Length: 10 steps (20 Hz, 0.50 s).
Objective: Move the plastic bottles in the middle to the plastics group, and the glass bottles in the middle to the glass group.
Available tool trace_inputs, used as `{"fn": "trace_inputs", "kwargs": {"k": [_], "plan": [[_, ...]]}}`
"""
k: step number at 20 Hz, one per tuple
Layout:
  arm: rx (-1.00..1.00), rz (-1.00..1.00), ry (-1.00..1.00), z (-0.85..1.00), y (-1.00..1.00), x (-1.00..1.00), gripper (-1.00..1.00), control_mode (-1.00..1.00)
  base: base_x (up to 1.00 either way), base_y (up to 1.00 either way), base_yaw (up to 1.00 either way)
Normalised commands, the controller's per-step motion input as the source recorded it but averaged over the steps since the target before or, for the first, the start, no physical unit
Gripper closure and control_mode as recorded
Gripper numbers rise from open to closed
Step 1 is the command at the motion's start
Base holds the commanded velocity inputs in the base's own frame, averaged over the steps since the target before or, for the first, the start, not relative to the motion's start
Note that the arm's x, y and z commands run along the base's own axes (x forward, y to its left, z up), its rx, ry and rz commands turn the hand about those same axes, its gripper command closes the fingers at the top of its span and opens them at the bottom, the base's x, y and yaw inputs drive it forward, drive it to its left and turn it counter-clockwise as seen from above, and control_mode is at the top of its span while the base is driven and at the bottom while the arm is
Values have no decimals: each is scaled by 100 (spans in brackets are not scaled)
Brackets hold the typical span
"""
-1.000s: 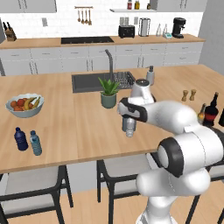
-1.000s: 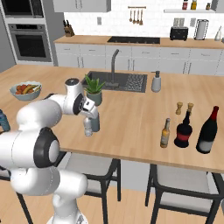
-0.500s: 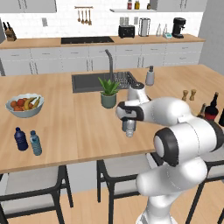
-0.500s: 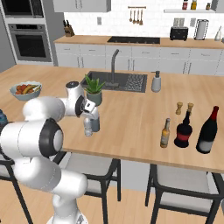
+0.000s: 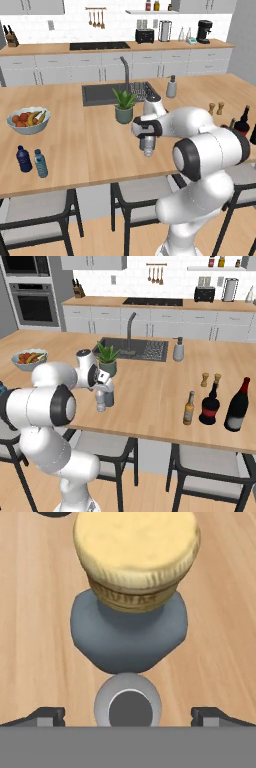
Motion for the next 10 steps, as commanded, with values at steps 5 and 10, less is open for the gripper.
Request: {"fn": "trace_inputs", "kwargs": {"k": [5, 10], "plan": [[-1, 2, 0, -15, 0, 4, -100, -100, 0, 0, 0], [0, 1, 0, -8, 0, 2, -100, -100, 0, 0, 0]]}}
